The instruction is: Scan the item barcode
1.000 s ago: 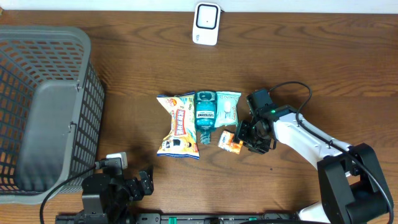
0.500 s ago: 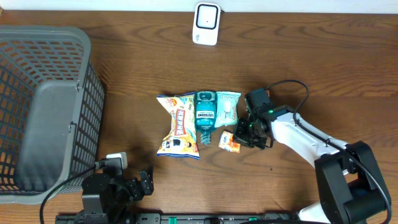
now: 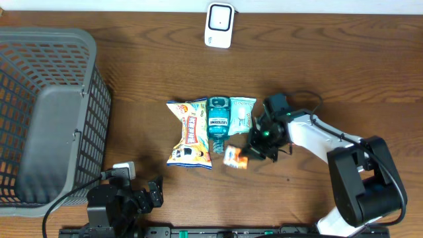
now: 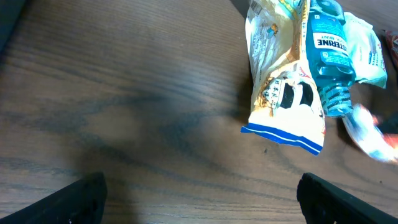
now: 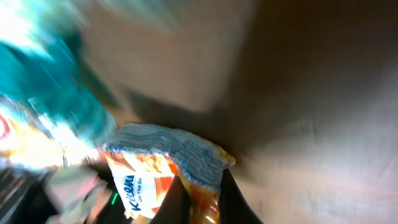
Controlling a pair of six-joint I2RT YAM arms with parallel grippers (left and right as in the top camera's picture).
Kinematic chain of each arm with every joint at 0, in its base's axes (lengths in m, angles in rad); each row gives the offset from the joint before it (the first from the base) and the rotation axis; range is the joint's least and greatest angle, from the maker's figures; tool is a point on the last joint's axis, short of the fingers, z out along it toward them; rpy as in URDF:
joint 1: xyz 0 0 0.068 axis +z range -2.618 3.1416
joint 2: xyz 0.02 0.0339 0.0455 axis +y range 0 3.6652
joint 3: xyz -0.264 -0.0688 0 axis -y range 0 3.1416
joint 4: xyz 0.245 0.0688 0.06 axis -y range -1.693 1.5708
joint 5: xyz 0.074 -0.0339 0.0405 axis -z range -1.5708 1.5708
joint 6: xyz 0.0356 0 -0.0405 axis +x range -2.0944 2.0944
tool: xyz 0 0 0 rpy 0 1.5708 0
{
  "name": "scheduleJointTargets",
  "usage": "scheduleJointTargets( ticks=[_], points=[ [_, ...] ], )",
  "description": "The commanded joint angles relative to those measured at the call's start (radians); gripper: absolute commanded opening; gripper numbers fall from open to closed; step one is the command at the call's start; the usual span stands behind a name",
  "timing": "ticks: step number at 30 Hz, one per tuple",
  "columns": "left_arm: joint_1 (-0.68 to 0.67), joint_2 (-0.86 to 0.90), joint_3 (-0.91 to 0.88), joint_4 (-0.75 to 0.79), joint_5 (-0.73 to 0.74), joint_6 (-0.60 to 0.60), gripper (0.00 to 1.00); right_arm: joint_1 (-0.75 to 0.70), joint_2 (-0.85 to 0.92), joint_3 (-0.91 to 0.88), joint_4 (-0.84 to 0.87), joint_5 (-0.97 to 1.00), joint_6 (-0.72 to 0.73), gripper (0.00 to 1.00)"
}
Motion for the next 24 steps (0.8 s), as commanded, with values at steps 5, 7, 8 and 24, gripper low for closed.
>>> scheduleJointTargets(
  ticks=[5, 7, 8, 24],
  points=[
    [-0.004, 0.001, 0.003, -0.011, 0.008, 0.006, 0.98, -0.068, 0.003, -0.021, -0.232, -0.332, -0.138, 0.01],
    [-0.004, 0.001, 0.003, -0.011, 0.008, 0.006, 0.98, -0.067, 0.003, -0.021, -0.306, -0.332, -0.168, 0.01],
    [-0.004, 0.001, 0.003, -0.011, 0.008, 0.006, 0.98, -0.067, 0.003, -0.021, -0.336, -0.332, -0.181, 0.01],
    [-0.004, 0.001, 0.003, -0.011, 0.008, 0.006, 0.98, -0.067, -0.003, -0.021, -0.483, -0.334, -0.351, 0.01]
  ],
)
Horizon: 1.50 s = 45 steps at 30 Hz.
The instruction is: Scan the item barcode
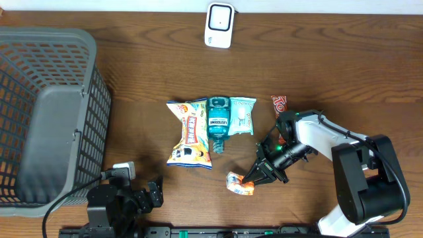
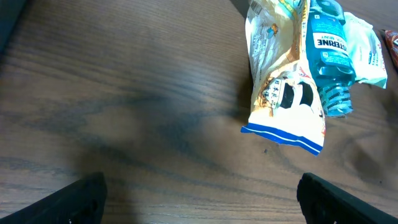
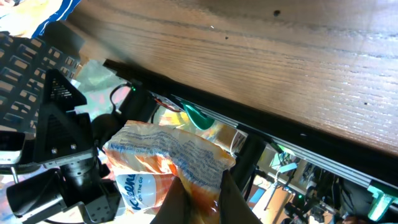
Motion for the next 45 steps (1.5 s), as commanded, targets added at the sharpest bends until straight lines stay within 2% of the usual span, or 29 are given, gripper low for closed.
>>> scheduleJointTargets(
  ticks=[1, 14, 22, 30, 36, 45],
  points=[
    [-0.004, 0.001, 0.003, -0.011, 0.008, 0.005, 0.98, -0.006, -0.006, -0.001, 0.003, -0.023, -0.035, 0.01],
    [-0.004, 0.001, 0.003, -0.011, 0.009, 0.005, 0.98, -0.006, -0.057, 0.063, -0.027, -0.02, -0.08, 0.01],
    [-0.004, 0.001, 0.003, -0.011, 0.008, 0.005, 0.98, -0.006, -0.277, 0.171, -0.104, 0.075, -0.046, 0.01],
    [-0.004, 0.001, 0.003, -0.011, 0.008, 0.005, 0.98, -0.006, -0.483, 0.172, 0.068, 0.049, -0.007, 0.01],
    [-0.004, 0.001, 0.003, -0.011, 0.008, 0.005, 0.98, -0.005, -0.494, 0.172, 0.119, 0.013, -0.015, 0.01],
    [-0.004, 0.001, 0.003, -0.011, 0.008, 0.005, 0.98, -0.004, -0.494, 0.172, 0.21, 0.1, -0.165, 0.01]
  ],
)
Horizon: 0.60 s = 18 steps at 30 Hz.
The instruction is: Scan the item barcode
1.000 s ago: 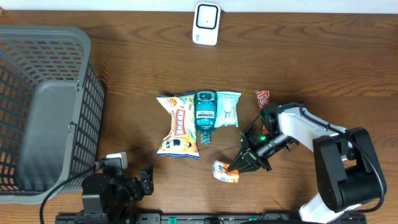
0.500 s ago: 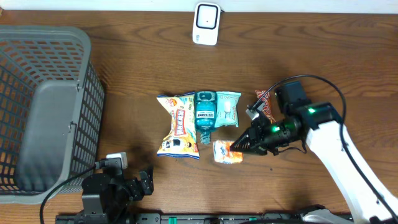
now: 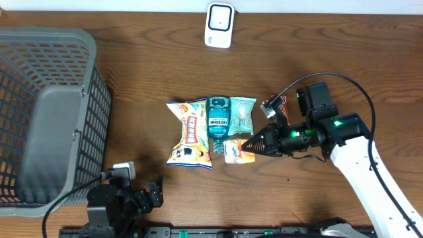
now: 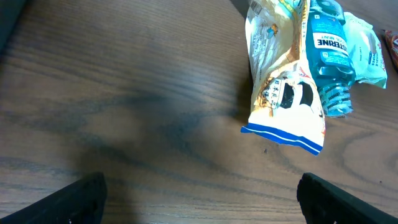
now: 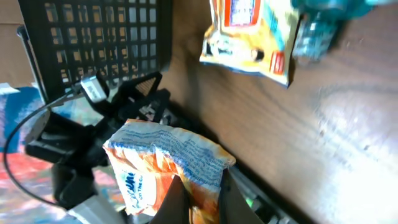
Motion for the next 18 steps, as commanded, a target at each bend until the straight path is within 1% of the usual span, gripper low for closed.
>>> scheduleJointTargets(
  ticks=[1, 3, 6, 7, 10, 12, 18],
  points=[
    [-0.004, 0.001, 0.003, -0.011, 0.009, 0.006, 0.98, -0.004, -0.006, 0.012, 0.071, 0.067, -0.129, 0.01],
    [-0.004, 0.001, 0.003, -0.011, 0.008, 0.006, 0.98, -0.004, -0.006, 0.012, 0.127, 0.101, -0.181, 0.01],
    [-0.004, 0.001, 0.003, -0.011, 0.008, 0.006, 0.98, -0.004, -0.006, 0.012, 0.251, 0.188, -0.189, 0.01],
    [-0.004, 0.001, 0.003, -0.011, 0.008, 0.006, 0.98, -0.002, -0.004, 0.01, 0.322, 0.266, -0.19, 0.01],
    [-0.004, 0.001, 0.003, -0.011, 0.008, 0.006, 0.98, 0.021, 0.012, -0.003, 0.463, 0.484, -0.186, 0.01],
    [-0.004, 0.001, 0.003, -0.011, 0.008, 0.006, 0.98, 0.051, 0.048, -0.014, 0.586, 0.634, -0.186, 0.01],
    [-0.004, 0.001, 0.003, -0.011, 0.008, 0.006, 0.98, 0.112, 0.209, -0.014, 0.922, 0.766, -0.19, 0.01]
  ],
)
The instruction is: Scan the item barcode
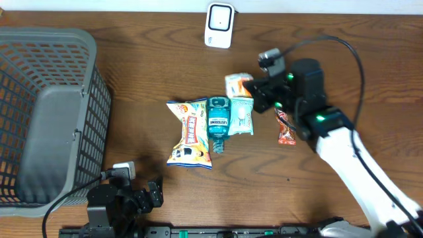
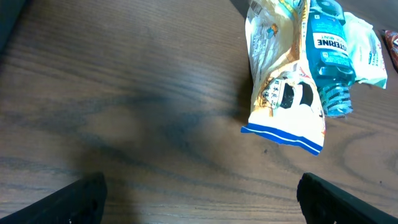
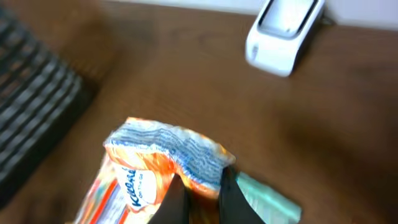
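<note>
My right gripper [image 1: 253, 89] is shut on a small orange-and-white packet [image 1: 236, 84], held above the back of the item pile. In the right wrist view the packet [image 3: 155, 163] sticks out between my dark fingers [image 3: 175, 200], its blue-patterned end uppermost. The white barcode scanner [image 1: 219, 25] stands at the table's far edge, and in the right wrist view the scanner [image 3: 285, 30] is ahead and to the right of the packet. My left gripper [image 2: 199, 202] rests open over bare wood near the front edge, nothing between its fingers.
A yellow snack bag [image 1: 188, 132], a teal mouthwash bottle [image 1: 218, 121] and a mint-green packet [image 1: 242, 118] lie together mid-table. A red candy bar [image 1: 284, 125] lies just right of them. A dark mesh basket [image 1: 46, 112] fills the left side.
My right gripper, still holding the orange packet, has moved from in front of the pile to behind it, closer to the scanner. The red candy bar is now uncovered. The left arm is unchanged.
My right gripper was shut on the orange packet low beside the pile. Then it held the packet nearer the front edge, then raised in front of the bottle. Now it holds it behind the pile, facing the scanner. The left arm stayed still throughout.
</note>
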Controlling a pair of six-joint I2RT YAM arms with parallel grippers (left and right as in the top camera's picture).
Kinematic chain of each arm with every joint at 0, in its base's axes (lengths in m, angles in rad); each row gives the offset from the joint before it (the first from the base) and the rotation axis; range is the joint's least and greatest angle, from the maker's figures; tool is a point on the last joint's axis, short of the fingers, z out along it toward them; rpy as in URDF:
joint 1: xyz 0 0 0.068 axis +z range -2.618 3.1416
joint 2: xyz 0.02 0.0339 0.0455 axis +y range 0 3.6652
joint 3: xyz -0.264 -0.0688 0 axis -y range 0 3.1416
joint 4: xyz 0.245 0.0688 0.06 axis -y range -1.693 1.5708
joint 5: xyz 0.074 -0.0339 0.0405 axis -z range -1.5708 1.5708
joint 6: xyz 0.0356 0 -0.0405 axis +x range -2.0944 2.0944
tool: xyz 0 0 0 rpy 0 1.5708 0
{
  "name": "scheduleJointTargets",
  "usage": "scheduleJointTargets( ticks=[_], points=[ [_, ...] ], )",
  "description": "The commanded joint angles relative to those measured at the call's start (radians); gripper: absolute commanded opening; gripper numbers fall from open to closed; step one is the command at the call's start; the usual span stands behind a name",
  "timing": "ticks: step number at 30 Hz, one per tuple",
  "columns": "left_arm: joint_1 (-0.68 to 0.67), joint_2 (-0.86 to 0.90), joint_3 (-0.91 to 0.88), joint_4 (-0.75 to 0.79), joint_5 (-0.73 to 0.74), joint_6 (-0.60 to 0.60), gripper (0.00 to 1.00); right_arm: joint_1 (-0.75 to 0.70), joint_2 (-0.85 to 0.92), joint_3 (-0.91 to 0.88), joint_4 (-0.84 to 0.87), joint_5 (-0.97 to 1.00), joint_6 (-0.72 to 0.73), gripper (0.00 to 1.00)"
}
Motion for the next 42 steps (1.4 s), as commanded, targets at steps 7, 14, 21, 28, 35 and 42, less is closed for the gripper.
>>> scheduleJointTargets(
  ticks=[7, 14, 21, 28, 35, 42],
  points=[
    [-0.004, 0.001, 0.003, -0.011, 0.008, 0.006, 0.98, 0.024, 0.31, 0.029, 0.544, 0.235, 0.005, 0.01],
    [-0.004, 0.001, 0.003, -0.011, 0.008, 0.006, 0.98, 0.024, 0.565, 0.299, 0.62, 0.302, 0.013, 0.01],
    [-0.004, 0.001, 0.003, -0.011, 0.008, 0.006, 0.98, 0.01, 0.828, 0.636, 0.61, 0.336, 0.014, 0.01],
    [-0.004, 0.001, 0.003, -0.011, 0.008, 0.006, 0.98, 0.011, 0.999, 0.845, 0.589, 0.396, 0.014, 0.01],
    [-0.004, 0.001, 0.003, -0.011, 0.008, 0.006, 0.98, 0.011, 1.022, 0.871, 0.586, 0.403, 0.014, 0.01],
    [-0.004, 0.001, 0.003, -0.011, 0.009, 0.006, 0.98, 0.011, 1.011, 0.875, 0.559, 0.402, 0.014, 0.01]
  ],
)
